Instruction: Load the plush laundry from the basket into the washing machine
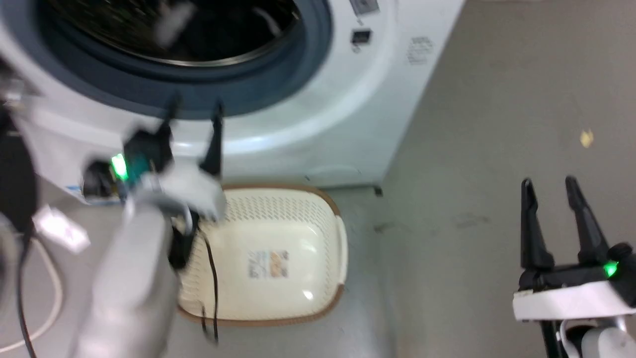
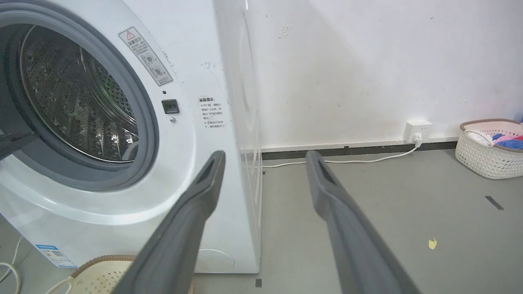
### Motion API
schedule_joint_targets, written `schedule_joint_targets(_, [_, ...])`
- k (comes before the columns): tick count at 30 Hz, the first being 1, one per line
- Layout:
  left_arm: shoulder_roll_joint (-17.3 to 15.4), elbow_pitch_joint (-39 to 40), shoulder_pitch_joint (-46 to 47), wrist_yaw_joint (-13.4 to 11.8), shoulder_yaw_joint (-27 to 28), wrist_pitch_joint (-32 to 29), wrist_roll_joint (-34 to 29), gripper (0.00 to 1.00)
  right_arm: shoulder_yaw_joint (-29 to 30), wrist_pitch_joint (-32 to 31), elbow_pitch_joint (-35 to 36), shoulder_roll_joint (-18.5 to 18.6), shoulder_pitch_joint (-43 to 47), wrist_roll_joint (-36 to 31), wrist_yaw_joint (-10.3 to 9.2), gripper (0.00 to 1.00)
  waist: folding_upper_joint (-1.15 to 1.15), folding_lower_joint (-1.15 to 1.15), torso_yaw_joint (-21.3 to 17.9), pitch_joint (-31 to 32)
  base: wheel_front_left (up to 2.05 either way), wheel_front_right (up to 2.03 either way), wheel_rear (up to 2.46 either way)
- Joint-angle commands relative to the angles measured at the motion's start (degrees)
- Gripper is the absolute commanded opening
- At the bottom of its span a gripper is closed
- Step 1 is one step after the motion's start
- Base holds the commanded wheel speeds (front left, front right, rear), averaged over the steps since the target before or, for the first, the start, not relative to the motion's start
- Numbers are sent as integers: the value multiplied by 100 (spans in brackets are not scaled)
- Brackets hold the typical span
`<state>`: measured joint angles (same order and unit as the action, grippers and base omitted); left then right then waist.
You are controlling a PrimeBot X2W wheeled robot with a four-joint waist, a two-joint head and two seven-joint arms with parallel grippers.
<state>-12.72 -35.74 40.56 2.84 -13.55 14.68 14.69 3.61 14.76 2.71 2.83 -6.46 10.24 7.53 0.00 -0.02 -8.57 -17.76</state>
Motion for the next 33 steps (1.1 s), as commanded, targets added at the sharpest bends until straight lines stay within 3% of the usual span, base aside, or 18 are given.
schedule_joint_targets(1, [65, 395, -559, -94, 68, 30, 23, 100, -25, 24, -43, 5, 128, -70, -4, 100, 0, 2, 533, 635, 0, 0, 0])
schedule_joint_targets(6, [269, 1586, -1870, -313, 255, 30, -6, 100, -124, 24, -231, 5, 387, -133, -4, 100, 0, 2, 764, 1018, 0, 0, 0])
schedule_joint_targets(13, [497, 2378, -3172, -528, 512, 31, -53, 100, -275, 24, -410, 5, 722, -150, -4, 100, 0, 2, 921, 1446, 0, 0, 0])
schedule_joint_targets(23, [717, 2704, -4260, -570, 416, 31, -255, 100, -229, 24, -576, 5, 1026, -193, -4, 100, 0, 2, 1037, 1717, 0, 0, 0])
schedule_joint_targets(33, [847, 2667, -4379, -721, 610, 31, -338, 100, -252, 24, -661, 5, 1100, -97, -4, 100, 0, 2, 1114, 1764, 0, 0, 0])
